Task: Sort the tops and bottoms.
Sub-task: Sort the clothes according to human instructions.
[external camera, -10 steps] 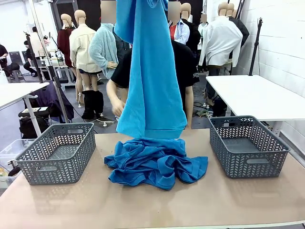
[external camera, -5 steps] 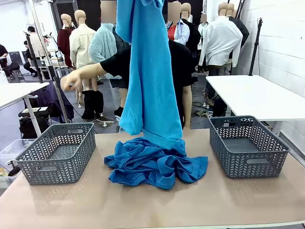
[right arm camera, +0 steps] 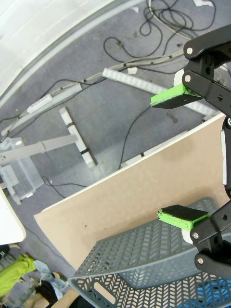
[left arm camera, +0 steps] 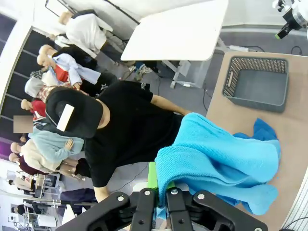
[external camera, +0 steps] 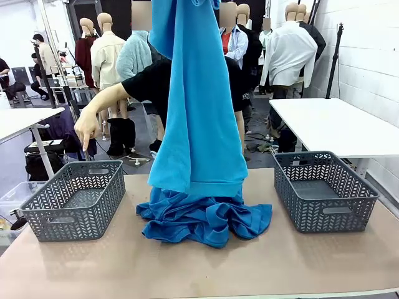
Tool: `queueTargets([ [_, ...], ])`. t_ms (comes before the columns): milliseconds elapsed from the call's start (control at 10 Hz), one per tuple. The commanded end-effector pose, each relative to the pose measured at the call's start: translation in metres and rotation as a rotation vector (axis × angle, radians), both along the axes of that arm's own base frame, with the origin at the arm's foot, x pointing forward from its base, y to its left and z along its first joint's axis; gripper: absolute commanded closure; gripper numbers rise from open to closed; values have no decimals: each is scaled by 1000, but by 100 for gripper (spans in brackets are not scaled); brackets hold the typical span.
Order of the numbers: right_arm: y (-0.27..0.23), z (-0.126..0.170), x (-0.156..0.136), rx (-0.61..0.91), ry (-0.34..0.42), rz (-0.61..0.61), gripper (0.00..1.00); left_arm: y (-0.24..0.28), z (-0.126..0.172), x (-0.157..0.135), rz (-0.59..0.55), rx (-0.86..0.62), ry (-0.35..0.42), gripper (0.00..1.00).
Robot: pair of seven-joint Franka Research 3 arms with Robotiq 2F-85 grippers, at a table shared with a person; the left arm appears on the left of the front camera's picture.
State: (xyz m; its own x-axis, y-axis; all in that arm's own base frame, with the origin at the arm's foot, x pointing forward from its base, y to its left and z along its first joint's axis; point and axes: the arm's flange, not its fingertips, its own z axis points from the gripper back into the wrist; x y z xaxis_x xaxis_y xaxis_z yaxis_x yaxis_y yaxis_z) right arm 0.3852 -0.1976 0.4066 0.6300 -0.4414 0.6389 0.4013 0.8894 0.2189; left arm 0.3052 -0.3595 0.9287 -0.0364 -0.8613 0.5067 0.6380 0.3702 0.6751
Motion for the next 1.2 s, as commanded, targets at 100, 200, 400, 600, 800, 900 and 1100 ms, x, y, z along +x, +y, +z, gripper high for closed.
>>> queueTargets([
  [100, 2, 2, 0, 1, 6, -2, 0, 3, 4, -2, -5, -6, -6, 100],
  [200, 2, 2, 0, 1, 6, -2, 0, 3, 4, -2, -5, -6, -6, 100],
  [400, 2, 2, 0, 1, 6, -2, 0, 3, 4, -2, -5, -6, -6, 100],
  [600, 2, 2, 0, 1, 6, -2, 0, 3, 4, -2, -5, -6, -6, 100],
  [800, 2, 2, 0, 1, 6, -2, 0, 3, 4, -2, -5, -6, -6, 100],
  [900, 2, 2, 0, 1, 6, -2, 0, 3, 4, -2, -5, -6, -6, 100],
  [1100, 2, 2, 0, 1, 6, -2, 0, 0, 0, 0, 0, 0, 0, 100],
])
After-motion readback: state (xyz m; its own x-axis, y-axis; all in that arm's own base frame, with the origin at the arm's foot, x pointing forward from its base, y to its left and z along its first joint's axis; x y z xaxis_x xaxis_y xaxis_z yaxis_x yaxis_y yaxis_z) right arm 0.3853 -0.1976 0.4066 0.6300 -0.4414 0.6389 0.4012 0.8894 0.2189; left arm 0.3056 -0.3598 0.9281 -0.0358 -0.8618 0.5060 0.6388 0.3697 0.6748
